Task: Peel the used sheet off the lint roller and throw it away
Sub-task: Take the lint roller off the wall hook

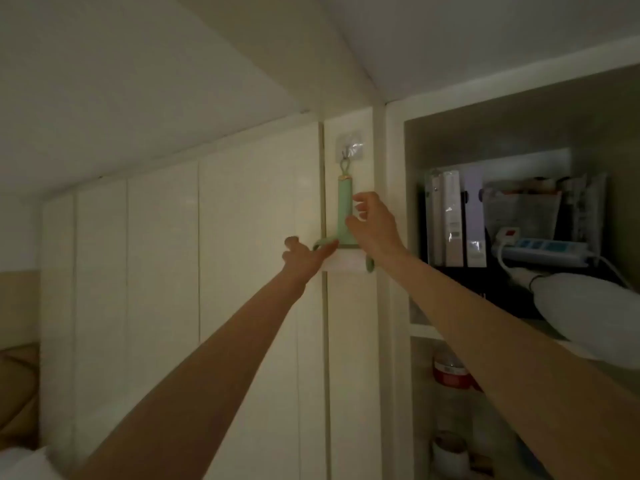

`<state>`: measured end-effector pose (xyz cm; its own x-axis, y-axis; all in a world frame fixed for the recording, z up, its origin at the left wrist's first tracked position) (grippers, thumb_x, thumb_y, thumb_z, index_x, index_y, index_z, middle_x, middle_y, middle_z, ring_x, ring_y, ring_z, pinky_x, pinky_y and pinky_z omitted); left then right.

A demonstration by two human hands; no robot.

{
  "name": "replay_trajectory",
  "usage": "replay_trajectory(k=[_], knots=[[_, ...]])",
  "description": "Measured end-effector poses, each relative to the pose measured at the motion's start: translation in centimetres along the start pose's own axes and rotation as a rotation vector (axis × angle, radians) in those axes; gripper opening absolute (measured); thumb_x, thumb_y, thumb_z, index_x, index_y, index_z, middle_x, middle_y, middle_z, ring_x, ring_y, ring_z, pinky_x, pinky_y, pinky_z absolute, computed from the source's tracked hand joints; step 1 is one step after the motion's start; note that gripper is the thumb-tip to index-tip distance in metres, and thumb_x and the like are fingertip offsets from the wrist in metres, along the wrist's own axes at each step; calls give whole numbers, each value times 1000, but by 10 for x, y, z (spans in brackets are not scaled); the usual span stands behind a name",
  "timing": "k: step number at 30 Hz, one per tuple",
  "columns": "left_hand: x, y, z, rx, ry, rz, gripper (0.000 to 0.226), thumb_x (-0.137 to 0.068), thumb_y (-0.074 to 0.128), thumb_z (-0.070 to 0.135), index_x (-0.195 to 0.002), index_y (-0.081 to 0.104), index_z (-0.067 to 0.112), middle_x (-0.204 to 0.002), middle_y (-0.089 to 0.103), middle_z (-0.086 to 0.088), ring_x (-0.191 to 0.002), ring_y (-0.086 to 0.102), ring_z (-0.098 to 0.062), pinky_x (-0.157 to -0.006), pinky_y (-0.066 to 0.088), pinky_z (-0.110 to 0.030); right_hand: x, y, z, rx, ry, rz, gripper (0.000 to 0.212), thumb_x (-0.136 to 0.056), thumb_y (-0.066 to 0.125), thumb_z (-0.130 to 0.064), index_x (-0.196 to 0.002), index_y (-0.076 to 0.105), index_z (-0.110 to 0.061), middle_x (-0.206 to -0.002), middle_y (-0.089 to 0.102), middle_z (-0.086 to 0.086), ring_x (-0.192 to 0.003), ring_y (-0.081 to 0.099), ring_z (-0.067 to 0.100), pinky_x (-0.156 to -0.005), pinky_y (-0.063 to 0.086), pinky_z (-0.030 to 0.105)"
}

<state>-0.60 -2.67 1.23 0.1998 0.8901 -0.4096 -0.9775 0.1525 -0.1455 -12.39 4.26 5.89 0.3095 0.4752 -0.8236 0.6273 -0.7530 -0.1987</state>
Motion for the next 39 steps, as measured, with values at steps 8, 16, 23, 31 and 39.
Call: replay_trajectory(k=[8,16,23,31,39], knots=[[-5,15,-24,421,-188,-190,57,-83,64,30,-129,42,5,-126,50,-14,-105,56,-29,-73,54,-38,-20,11,8,-93,250,-107,51,-84,56,-24,-130,36,-15,-121,55,11,-93,57,23,-75,47,33],[-6,9,-9,543,-15,-166,38,-86,58,8,-120,47,-7,-114,52,-18,-85,59,-20,-77,53,-30,-36,16,-1,0,218,-165,35,-83,61,-19,-115,53,-6,-113,60,9,-92,55,19,-75,44,27],[-1,-4,7,600,88,-152,43,-88,52,5,-129,42,-4,-121,55,-16,-99,58,-21,-90,49,-30,-55,14,-15,-181,230,-100,39,-77,68,-22,-113,58,-9,-114,64,13,-101,61,27,-92,50,42],[21,2,13,569,3,-383,34,-90,53,19,-121,46,8,-105,60,-13,-97,61,-26,-91,50,-40,-42,15,-6,-442,287,-71,19,-75,70,-23,-90,63,-13,-101,70,16,-92,67,30,-86,54,47],[38,-21,-17,431,61,-92,51,-83,62,24,-124,33,14,-111,59,-8,-93,64,-23,-73,55,-32,15,-10,-2,-707,316,-133,17,-84,62,-18,-100,59,-12,-89,66,7,-74,66,18,-71,56,28]])
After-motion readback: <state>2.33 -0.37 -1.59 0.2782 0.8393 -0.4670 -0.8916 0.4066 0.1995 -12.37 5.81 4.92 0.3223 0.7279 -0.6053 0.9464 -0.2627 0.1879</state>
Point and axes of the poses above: each hand's wrist, its own x-axis away from the middle knuckle, its own y-axis out of the palm, z = x × y, the point moved 3 cm from there along -x, towards the middle knuckle
